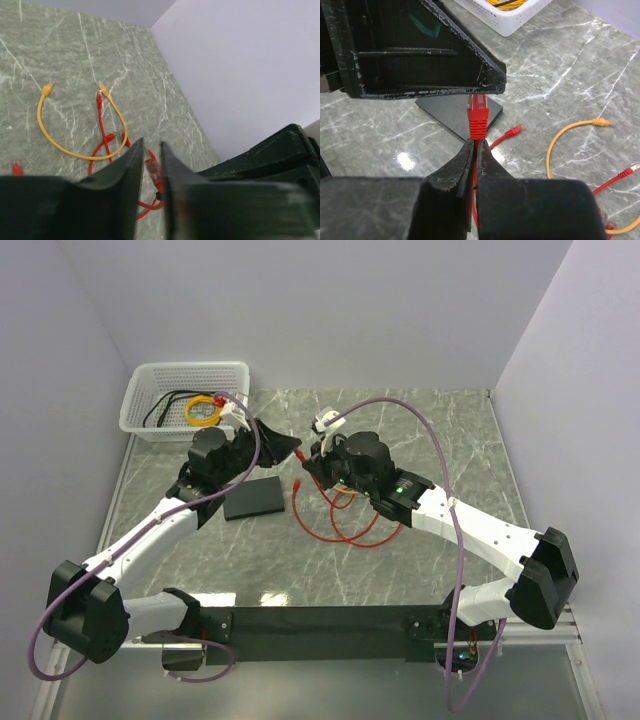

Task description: Insert the plug into the switch port

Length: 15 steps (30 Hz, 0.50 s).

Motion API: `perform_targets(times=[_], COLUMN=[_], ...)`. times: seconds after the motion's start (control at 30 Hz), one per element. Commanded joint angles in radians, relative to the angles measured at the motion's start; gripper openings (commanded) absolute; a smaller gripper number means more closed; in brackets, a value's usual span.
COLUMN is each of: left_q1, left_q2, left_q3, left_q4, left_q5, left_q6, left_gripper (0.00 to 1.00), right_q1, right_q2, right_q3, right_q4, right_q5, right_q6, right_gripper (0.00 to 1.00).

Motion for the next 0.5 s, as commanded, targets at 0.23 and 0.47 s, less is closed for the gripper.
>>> perform_targets(times=[0.23, 0.47], left_q1=[-0.009, -0.010], left_q2=[-0.003, -0.024], left_q3=[0.025, 0.016], left_q4=[0.004, -0.007], left_q5=[-0.031, -0.048], left_q6=[0.024, 0.028], left_gripper=[0.00, 0.01], right_q1=[0.006, -0.015], right_q2=[-0.024, -0.046], right_q3=[0.023, 0.032], right_q4=[0.089, 0.086], right_q5=[0.024, 0.014], right_q6=[0.042, 0.099], right_gripper=[0.00, 0.37])
